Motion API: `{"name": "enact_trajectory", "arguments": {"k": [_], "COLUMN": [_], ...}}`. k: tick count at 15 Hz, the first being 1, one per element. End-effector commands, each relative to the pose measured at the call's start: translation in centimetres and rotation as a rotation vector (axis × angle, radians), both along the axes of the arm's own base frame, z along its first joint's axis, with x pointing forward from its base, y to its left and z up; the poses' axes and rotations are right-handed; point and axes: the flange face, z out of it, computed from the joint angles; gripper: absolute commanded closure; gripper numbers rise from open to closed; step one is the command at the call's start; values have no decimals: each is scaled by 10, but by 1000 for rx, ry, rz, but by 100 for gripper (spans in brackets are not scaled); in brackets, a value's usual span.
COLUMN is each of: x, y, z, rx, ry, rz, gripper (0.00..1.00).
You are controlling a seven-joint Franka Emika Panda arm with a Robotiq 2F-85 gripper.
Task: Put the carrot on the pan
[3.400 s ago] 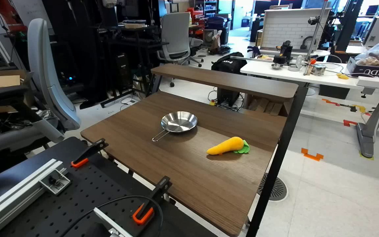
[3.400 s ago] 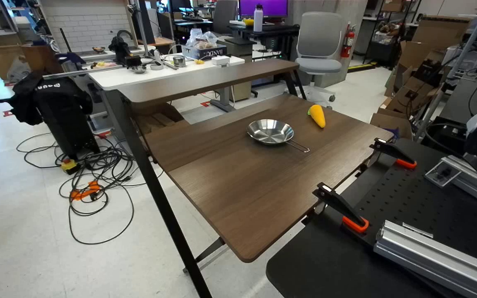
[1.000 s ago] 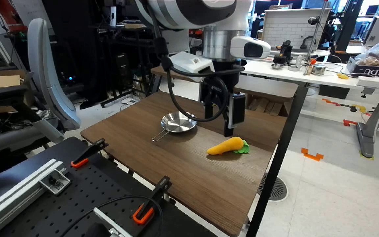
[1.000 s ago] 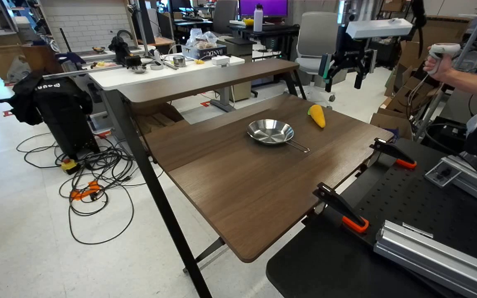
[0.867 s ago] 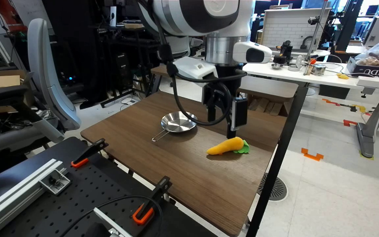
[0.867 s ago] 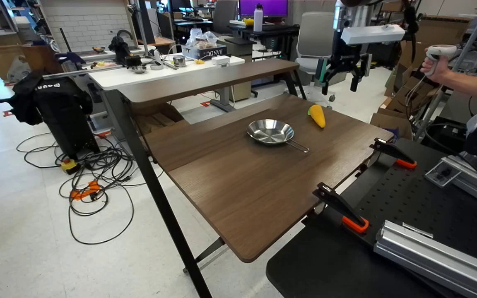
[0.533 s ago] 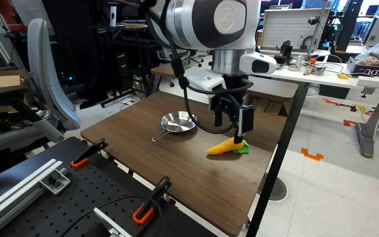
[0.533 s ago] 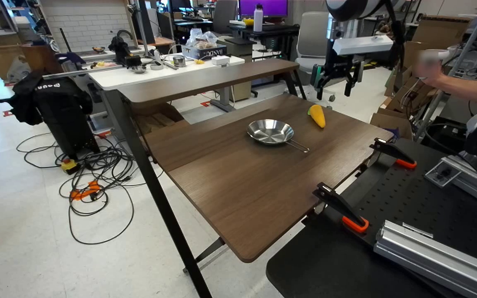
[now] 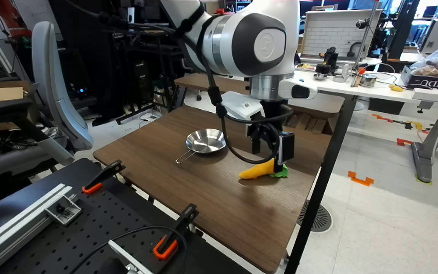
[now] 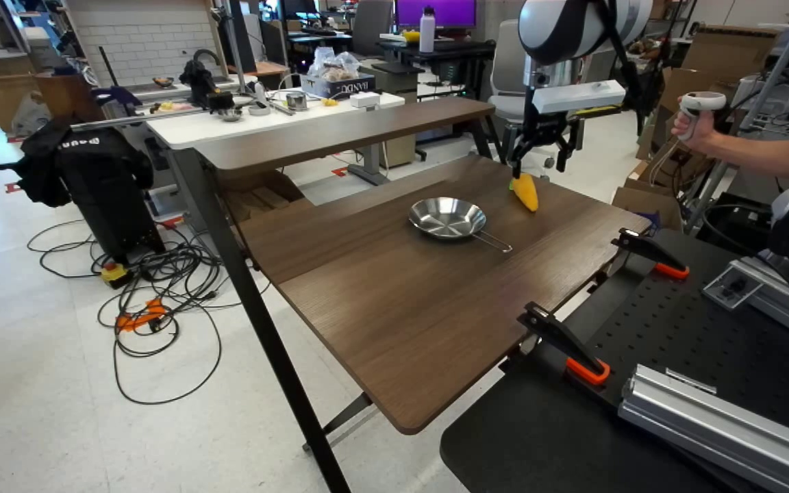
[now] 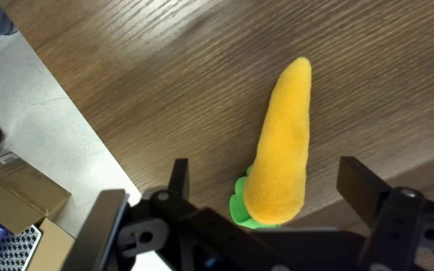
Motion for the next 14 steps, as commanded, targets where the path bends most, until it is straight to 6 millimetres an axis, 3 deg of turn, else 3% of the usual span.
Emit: {"name": "enact_trajectory", "arguments": {"k": [1, 6, 7, 8, 14], "x": [16, 22, 22, 22, 24], "y": [5, 12, 12, 12, 12], "z": [-18, -37, -40, -42, -42], "rx": [-34, -44, -44, -45, -52], "ry": [-16, -13, -16, -18, -38], "rz": [3, 19, 23, 28, 39], "gripper": [0, 0, 25, 28, 73]}}
